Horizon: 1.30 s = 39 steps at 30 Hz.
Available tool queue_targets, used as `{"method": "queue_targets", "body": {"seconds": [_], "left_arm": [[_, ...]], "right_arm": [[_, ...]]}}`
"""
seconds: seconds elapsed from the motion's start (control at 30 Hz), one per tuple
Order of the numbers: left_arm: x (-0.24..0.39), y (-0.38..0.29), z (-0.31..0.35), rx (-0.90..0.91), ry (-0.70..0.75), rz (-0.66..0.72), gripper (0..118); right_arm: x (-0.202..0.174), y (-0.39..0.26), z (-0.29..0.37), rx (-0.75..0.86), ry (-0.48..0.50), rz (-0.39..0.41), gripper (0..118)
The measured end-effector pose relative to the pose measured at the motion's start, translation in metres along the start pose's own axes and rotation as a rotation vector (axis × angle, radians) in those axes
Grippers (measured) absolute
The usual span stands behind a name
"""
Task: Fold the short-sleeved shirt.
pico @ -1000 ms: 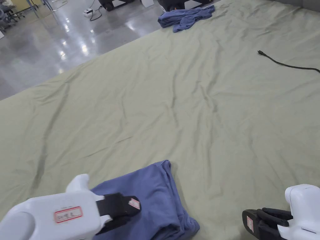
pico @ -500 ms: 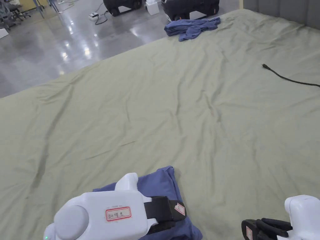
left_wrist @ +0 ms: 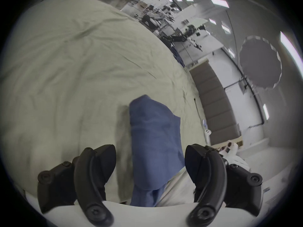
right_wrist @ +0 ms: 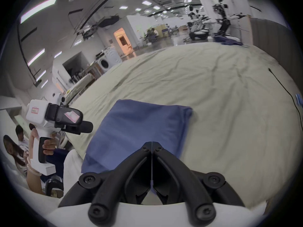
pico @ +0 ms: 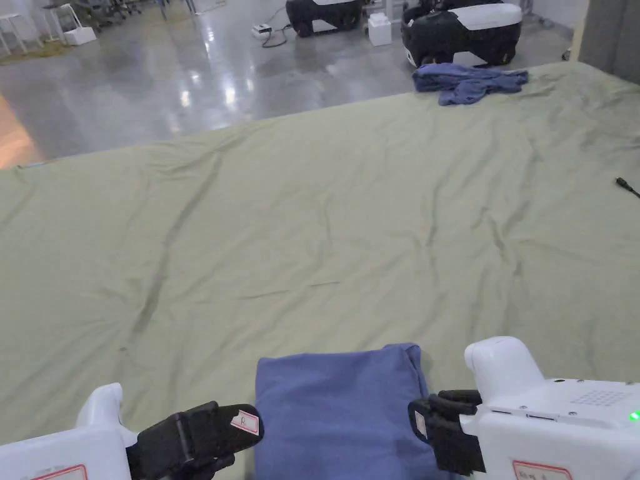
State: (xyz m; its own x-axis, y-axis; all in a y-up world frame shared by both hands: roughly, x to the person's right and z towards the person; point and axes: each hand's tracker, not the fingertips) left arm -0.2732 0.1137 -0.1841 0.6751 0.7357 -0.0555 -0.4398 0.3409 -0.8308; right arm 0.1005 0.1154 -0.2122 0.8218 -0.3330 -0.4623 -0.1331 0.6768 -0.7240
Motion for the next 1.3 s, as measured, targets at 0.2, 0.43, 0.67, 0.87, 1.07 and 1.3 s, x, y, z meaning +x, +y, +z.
{"method": "queue_targets", "body": {"seconds": [0.2, 0.43, 0.67, 0.87, 1.07, 1.3], "left_arm": [[-0.035, 0.008, -0.03, -0.075, -0.104, 0.156, 99], [-0.049, 0.021, -0.072, -0.144, -0.217, 0.23, 98], [-0.017, 0.016, -0.114, -0.267, -0.251, 0.093, 32], [-0.039, 0.032, -0.092, -0.273, -0.135, 0.07, 29], [-0.063, 0.086, -0.019, -0.213, 0.098, -0.085, 29], [-0.119, 0.169, 0.08, -0.172, 0.55, -0.169, 28]], "right_arm": [[-0.003, 0.0, -0.056, -0.145, -0.126, 0.055, 3], [0.01, -0.002, -0.052, -0.12, -0.065, -0.047, 3], [0.009, -0.002, -0.05, -0.114, -0.074, -0.048, 3], [-0.002, 0.0, -0.033, -0.096, -0.059, -0.051, 3], [-0.014, -0.002, -0.03, -0.099, -0.057, -0.043, 3], [-0.015, -0.004, -0.041, -0.132, -0.067, -0.059, 3]]}}
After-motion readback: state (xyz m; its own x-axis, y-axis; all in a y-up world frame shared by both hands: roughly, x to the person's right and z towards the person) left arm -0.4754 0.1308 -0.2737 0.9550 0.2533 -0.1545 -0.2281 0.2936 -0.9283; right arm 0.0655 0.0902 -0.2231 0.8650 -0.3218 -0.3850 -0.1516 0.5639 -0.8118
